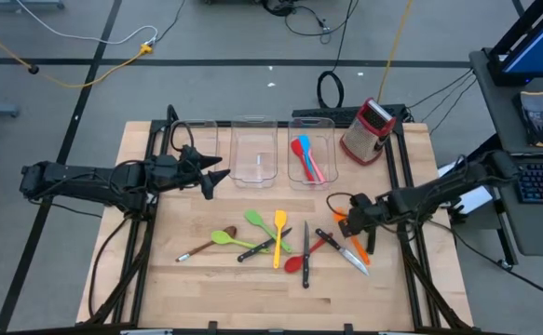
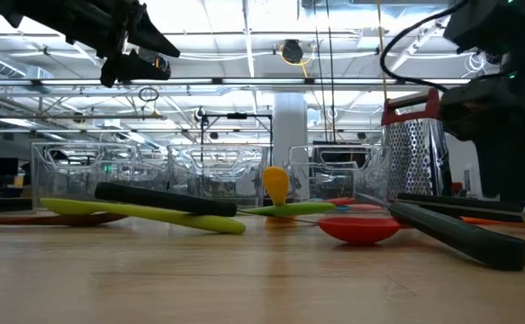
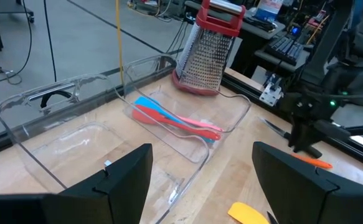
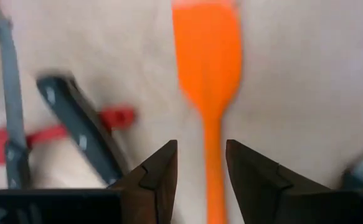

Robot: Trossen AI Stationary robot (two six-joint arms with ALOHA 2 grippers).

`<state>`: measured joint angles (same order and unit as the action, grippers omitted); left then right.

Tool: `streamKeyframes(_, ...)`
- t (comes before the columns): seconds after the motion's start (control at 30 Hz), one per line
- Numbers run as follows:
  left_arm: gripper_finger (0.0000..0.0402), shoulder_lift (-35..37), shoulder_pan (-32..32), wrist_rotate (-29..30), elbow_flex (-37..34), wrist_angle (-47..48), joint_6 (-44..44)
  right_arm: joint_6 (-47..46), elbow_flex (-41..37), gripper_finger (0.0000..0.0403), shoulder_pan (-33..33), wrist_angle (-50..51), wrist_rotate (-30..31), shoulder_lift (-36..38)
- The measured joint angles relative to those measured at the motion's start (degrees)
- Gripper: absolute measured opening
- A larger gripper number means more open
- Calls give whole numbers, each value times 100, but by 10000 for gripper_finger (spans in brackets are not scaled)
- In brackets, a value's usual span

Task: Pick & Place Kitchen Items
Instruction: Put the orange spatula into the right transparent bin

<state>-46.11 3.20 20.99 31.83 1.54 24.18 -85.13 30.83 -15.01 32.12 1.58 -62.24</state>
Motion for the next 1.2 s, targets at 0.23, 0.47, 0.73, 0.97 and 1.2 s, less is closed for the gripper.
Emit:
streamKeyframes(0.23, 278, 0, -2, 0, 0, 9, 9, 314, 0, 130, 377, -223, -140, 2)
streamKeyframes(0.47, 278, 0, -2, -2, 0, 35, 20, 635, 7, 130, 510, -552, -137, 4)
streamKeyframes(0.73, 278, 0, -2, -7, 0, 42, 11, 825, 7, 130, 650, -580, -131, 4)
streamKeyframes(0.97, 278, 0, -2, -7, 0, 42, 11, 1308, 9, 152, 648, -756, -131, 6)
streamKeyframes(1.2, 278, 0, -2, -7, 0, 42, 10, 1385, 15, 223, 645, -789, 164, 6)
